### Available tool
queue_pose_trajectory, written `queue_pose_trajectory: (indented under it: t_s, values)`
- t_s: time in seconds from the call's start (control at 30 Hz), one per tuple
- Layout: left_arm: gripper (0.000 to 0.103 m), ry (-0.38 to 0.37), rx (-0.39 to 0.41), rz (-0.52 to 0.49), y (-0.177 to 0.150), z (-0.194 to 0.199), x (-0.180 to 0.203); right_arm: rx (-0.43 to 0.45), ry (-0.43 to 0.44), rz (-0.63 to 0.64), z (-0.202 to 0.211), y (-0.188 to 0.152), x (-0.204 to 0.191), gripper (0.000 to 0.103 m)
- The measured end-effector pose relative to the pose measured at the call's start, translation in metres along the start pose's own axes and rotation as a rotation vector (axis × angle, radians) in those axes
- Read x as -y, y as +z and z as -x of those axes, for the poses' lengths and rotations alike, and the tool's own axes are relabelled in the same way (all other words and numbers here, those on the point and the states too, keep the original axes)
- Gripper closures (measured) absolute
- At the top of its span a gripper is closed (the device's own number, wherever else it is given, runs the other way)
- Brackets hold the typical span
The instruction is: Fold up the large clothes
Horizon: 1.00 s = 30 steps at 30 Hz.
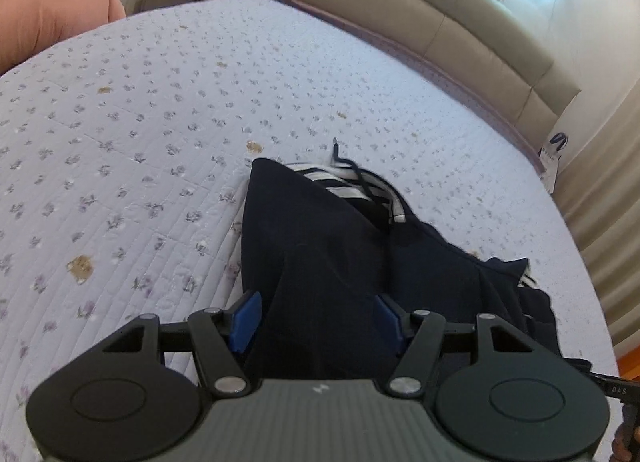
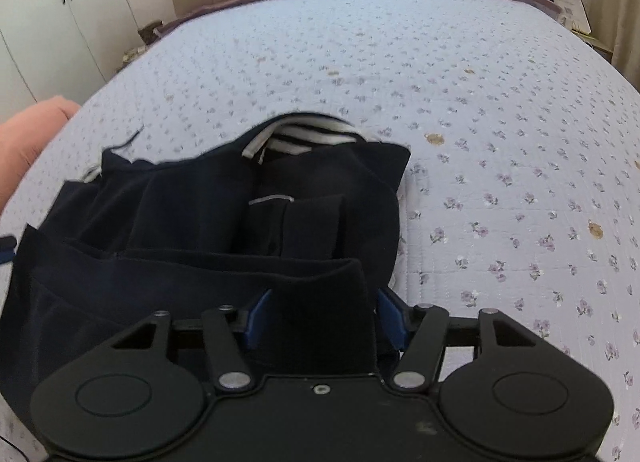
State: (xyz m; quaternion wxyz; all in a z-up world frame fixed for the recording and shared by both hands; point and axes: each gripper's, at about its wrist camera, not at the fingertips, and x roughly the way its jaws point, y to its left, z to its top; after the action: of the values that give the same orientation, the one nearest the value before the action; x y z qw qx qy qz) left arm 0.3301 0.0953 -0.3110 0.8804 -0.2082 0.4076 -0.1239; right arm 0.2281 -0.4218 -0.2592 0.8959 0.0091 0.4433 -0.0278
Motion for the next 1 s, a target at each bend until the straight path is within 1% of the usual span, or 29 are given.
queue_pose_trajectory:
  t_s: [0.03,0.07,0.1,0.13,0.17,0.2,0.27,0.37,0.43,0.47,0.5,0.53,0.57,0.6,0.63,0.67,0.73,0.77,0.8,0.83,0.87,0.93,1.0]
  values:
    - [0.044,-0.003,-0.009,-0.007,0.001,-0.005,0.0,-0.001,-0.012,0.018,-0.003,-0.001,-0.004,0.051]
    - [0.059,-0.007,-0.022,-0.025,0.002,-0.009,0.002,0.004,-0.022,0.035,-0.004,-0.002,-0.007,0.06]
    - [0.082,0.006,-0.025,-0.049,0.002,-0.011,0.005,0.021,-0.032,0.053,-0.001,-0.003,-0.01,0.066]
    - [0.089,0.024,-0.013,-0.091,0.001,-0.008,0.011,0.037,-0.032,0.064,0.003,-0.004,-0.013,0.079]
    - [0.09,0.021,0.0,-0.13,-0.001,-0.004,0.015,0.047,-0.027,0.07,0.008,-0.006,-0.015,0.083]
    - [0.092,0.013,0.011,-0.159,-0.003,0.001,0.019,0.062,-0.023,0.075,0.014,-0.008,-0.018,0.083]
    - [0.092,-0.019,0.011,-0.201,-0.008,0.009,0.027,0.08,-0.011,0.097,0.023,-0.012,-0.023,0.083]
    - [0.092,-0.052,-0.035,-0.219,-0.009,0.0,0.027,0.06,0.0,0.126,0.018,-0.014,-0.029,0.083]
    - [0.089,-0.074,-0.065,-0.199,-0.007,-0.013,0.022,0.039,-0.009,0.122,0.007,-0.012,-0.029,0.082]
    - [0.082,-0.085,-0.076,-0.171,-0.005,-0.019,0.017,0.028,-0.004,0.112,0.002,-0.011,-0.027,0.08]
    - [0.076,-0.09,-0.071,-0.149,-0.004,-0.023,0.014,0.018,0.005,0.095,-0.003,-0.009,-0.024,0.078]
    - [0.073,-0.101,-0.068,-0.134,-0.003,-0.026,0.012,0.016,0.012,0.077,-0.006,-0.007,-0.021,0.075]
    - [0.065,-0.113,-0.067,-0.128,-0.002,-0.027,0.01,0.014,0.017,0.06,-0.008,-0.006,-0.019,0.074]
    - [0.053,-0.121,-0.067,-0.124,-0.002,-0.028,0.01,0.009,0.023,0.048,-0.01,-0.005,-0.018,0.074]
    - [0.046,-0.122,-0.068,-0.125,-0.002,-0.029,0.01,0.007,0.03,0.042,-0.012,-0.004,-0.017,0.071]
    - [0.042,-0.121,-0.075,-0.129,-0.002,-0.031,0.011,0.005,0.029,0.042,-0.013,-0.004,-0.017,0.07]
    - [0.046,-0.114,-0.079,-0.156,-0.005,-0.033,0.015,0.0,0.011,0.06,-0.015,-0.006,-0.021,0.071]
    - [0.07,-0.096,-0.08,-0.182,-0.007,-0.035,0.018,0.008,-0.012,0.081,-0.013,-0.007,-0.024,0.082]
    - [0.095,-0.073,-0.087,-0.217,-0.008,-0.036,0.021,0.019,-0.03,0.107,-0.01,-0.009,-0.028,0.083]
    - [0.095,-0.057,-0.082,-0.24,-0.009,-0.034,0.023,0.039,-0.044,0.129,-0.004,-0.012,-0.032,0.087]
    - [0.096,-0.052,-0.056,-0.249,-0.011,-0.029,0.024,0.057,-0.057,0.145,0.002,-0.014,-0.036,0.089]
    - [0.097,-0.062,-0.01,-0.239,-0.011,-0.014,0.025,0.101,-0.086,0.18,0.018,-0.016,-0.044,0.09]
    - [0.097,-0.09,0.036,-0.218,-0.006,0.002,0.026,0.147,-0.099,0.196,0.035,-0.012,-0.05,0.09]
